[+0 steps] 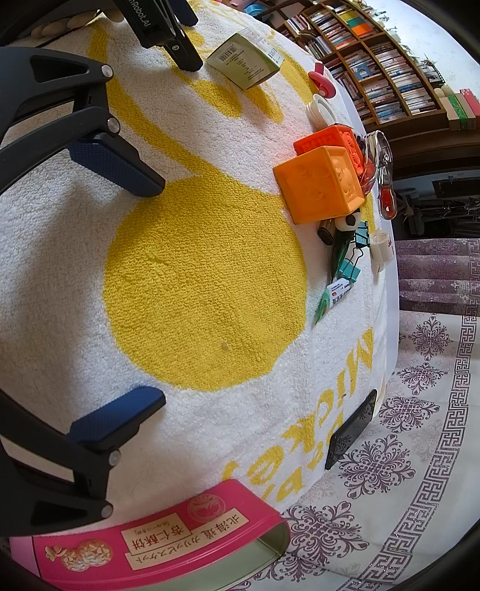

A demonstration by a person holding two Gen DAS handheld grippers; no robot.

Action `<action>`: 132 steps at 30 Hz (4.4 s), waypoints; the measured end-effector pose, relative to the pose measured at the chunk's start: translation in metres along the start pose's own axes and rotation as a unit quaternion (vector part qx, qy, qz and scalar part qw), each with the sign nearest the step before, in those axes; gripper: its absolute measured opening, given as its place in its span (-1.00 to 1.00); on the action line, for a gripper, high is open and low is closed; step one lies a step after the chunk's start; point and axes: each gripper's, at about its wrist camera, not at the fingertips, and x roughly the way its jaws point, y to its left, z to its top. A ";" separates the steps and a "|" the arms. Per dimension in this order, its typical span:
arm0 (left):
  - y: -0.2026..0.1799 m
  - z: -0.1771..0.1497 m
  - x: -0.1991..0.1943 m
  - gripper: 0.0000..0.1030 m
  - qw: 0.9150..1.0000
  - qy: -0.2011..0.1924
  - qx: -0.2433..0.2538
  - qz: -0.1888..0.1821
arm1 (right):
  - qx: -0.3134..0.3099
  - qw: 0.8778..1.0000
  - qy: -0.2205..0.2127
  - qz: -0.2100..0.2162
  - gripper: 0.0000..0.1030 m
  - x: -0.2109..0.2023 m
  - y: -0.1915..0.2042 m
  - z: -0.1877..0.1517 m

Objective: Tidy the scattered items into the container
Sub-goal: 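Move the left tool toward the yellow ointment box, then grasp the yellow ointment box with the left tool while the right tool approaches the orange cube, then grasp the light orange cube with the right tool and lift it, then carry both items to the pink tin and release them inside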

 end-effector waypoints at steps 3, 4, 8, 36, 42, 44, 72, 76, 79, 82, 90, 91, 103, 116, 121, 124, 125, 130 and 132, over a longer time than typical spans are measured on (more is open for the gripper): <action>0.000 0.000 -0.001 0.99 1.000 0.000 0.006 -0.005 | -0.022 1.000 0.000 0.016 1.00 -0.001 -0.005 -0.001; 0.001 0.001 -0.001 0.99 1.000 0.000 0.008 -0.009 | -0.038 0.999 -0.001 0.030 1.00 -0.001 -0.005 0.000; 0.001 0.002 0.000 0.99 1.000 0.001 0.012 -0.011 | -0.060 0.997 0.000 0.051 1.00 -0.002 -0.007 -0.003; 0.000 0.017 -0.001 0.99 0.998 0.004 -0.049 0.034 | -0.055 0.994 -0.004 0.092 1.00 -0.008 -0.013 -0.004; -0.005 0.038 -0.008 0.99 0.998 -0.024 -0.040 0.035 | -0.045 0.994 -0.009 0.102 1.00 -0.009 -0.016 -0.004; -0.005 0.045 -0.003 0.99 0.998 -0.023 -0.042 0.027 | -0.046 0.994 -0.009 0.100 1.00 -0.009 -0.015 -0.004; -0.010 0.045 0.003 -0.10 0.996 -0.035 -0.047 -0.062 | -0.039 0.994 -0.023 0.104 0.37 -0.015 -0.021 0.038; -0.009 0.047 0.003 -0.11 0.995 -0.036 -0.054 -0.071 | -0.024 0.992 -0.022 0.122 0.21 -0.007 -0.020 0.060; -0.006 0.048 0.002 -0.11 0.994 -0.038 -0.065 -0.075 | -0.016 0.987 -0.020 0.157 0.21 -0.004 -0.014 0.071; -0.003 0.049 0.001 -0.11 0.994 -0.040 -0.072 -0.077 | -0.030 0.983 -0.028 0.178 0.25 -0.004 0.004 0.083; 0.000 0.049 -0.005 -0.11 0.992 -0.046 -0.081 -0.089 | -0.062 0.984 -0.033 0.166 0.50 0.024 0.031 0.107; 0.000 0.049 -0.006 -0.11 0.992 -0.047 -0.081 -0.090 | -0.061 0.983 -0.030 0.168 0.51 0.029 0.031 0.108; -0.002 0.048 -0.003 -0.11 0.991 -0.039 -0.080 -0.101 | -0.067 0.979 -0.025 0.189 0.16 0.041 0.036 0.106; -0.013 0.044 -0.012 -0.11 0.991 -0.045 -0.061 -0.114 | 0.011 0.976 -0.087 0.199 0.11 -0.037 -0.028 0.061; -0.024 0.042 -0.016 -0.11 0.991 -0.045 -0.047 -0.117 | 0.042 0.974 -0.116 0.189 0.11 -0.070 -0.059 0.041; -0.032 0.041 -0.020 -0.11 0.991 -0.040 -0.039 -0.124 | 0.054 0.975 -0.145 0.162 0.11 -0.096 -0.084 0.026; -0.036 0.040 -0.022 -0.11 0.991 -0.041 -0.035 -0.124 | 0.057 0.975 -0.155 0.149 0.11 -0.103 -0.091 0.021; -0.057 0.037 -0.040 -0.11 0.989 -0.047 -0.019 -0.138 | 0.086 0.973 -0.204 0.060 0.11 -0.137 -0.136 -0.005; -0.072 0.035 -0.048 -0.11 0.988 -0.048 -0.004 -0.147 | 0.102 0.970 -0.220 0.023 0.11 -0.147 -0.156 -0.015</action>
